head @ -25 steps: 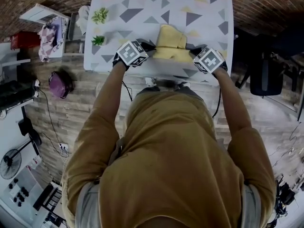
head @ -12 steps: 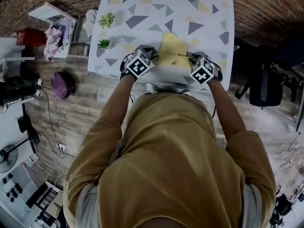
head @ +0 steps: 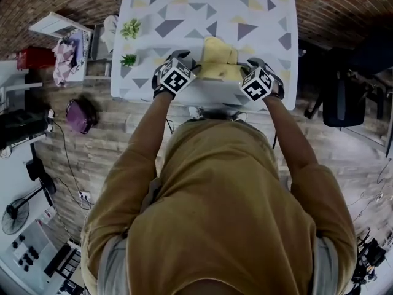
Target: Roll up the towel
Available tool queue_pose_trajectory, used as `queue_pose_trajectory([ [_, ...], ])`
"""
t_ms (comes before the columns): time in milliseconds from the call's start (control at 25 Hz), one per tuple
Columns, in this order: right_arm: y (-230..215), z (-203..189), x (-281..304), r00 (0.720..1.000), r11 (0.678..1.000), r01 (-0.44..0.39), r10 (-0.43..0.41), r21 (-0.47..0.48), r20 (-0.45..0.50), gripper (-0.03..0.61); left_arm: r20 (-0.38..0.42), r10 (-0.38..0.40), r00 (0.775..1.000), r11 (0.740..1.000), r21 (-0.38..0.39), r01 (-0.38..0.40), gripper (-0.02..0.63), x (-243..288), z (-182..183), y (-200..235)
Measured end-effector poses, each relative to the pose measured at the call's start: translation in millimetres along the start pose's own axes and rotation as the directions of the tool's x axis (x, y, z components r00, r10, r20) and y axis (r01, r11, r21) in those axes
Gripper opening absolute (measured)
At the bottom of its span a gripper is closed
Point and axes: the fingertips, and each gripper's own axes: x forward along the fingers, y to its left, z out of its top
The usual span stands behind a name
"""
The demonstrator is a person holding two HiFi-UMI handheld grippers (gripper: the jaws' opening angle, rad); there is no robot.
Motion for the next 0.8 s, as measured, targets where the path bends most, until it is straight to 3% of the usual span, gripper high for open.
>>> queue_pose_trajectory([
  [320,-15.2,-15.9,-33.8,0.999,0.999,0.041,-0.042,0.024,0.029,0.129,0.096,0.003,0.995,1.000,0.000,-0.003,0.287,-28.5,2.4,-3.2],
  [440,-12.0,-19.0,-47.1,0.997,0.997,0.061,-0.060,-0.037,0.040,0.129,0.141,0.019,0.990,1.000,0.009,-0.021,0.287,-41.8,2.5,-8.6],
  [640,26.3,-15.9,-49.2,0.998,0.977,0.015,-0.003,-0.213,0.057,0.127,0.122,0.003,0.993,0.999,0.041,-0.008,0.274,-45.8,-6.4,-25.4],
  [800,43.0,-15.5,-38.0,0.998,0.969,-0.035,0.046,-0.243,0.040,0.129,0.116,-0.060,0.991,0.990,0.134,0.044,0.228,-39.1,-2.7,-47.3],
])
